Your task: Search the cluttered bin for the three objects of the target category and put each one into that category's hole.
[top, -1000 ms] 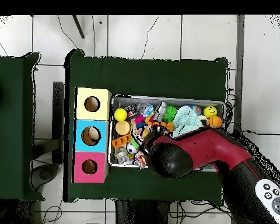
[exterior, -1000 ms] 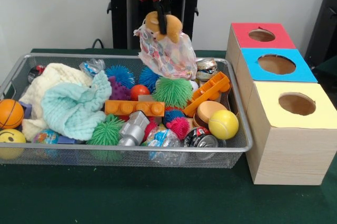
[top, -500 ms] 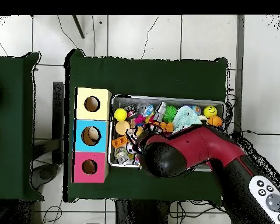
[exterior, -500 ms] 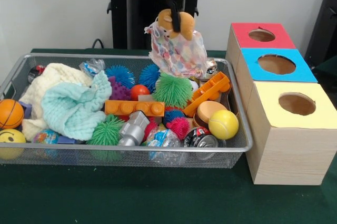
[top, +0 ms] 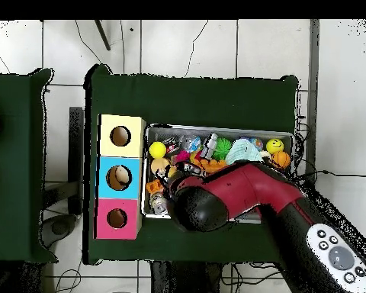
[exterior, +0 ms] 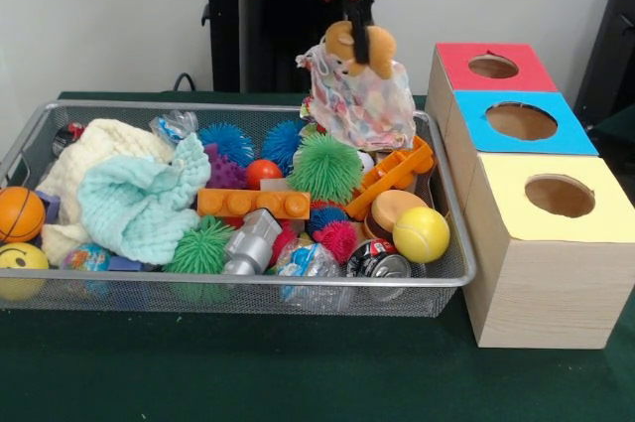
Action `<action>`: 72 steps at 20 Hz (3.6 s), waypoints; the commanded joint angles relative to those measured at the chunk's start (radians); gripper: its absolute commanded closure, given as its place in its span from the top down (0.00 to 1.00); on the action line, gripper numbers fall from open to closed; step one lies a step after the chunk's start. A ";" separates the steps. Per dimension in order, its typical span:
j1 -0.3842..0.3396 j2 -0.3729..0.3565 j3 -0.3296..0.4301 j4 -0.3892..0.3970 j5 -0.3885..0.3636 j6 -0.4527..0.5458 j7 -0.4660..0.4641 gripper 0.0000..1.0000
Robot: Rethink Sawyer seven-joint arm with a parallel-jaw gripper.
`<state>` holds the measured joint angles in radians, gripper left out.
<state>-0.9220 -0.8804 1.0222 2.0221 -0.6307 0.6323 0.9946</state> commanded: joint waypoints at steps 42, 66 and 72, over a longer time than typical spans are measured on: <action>0.484 0.082 -0.459 0.009 0.124 -0.290 0.275 0.00; 0.370 0.001 -0.272 0.070 0.304 -0.161 0.103 0.00; 0.370 0.014 -0.273 0.077 0.256 -0.201 0.079 0.00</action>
<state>-0.5495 -0.9056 0.7149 2.0644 -0.3159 0.3873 1.0471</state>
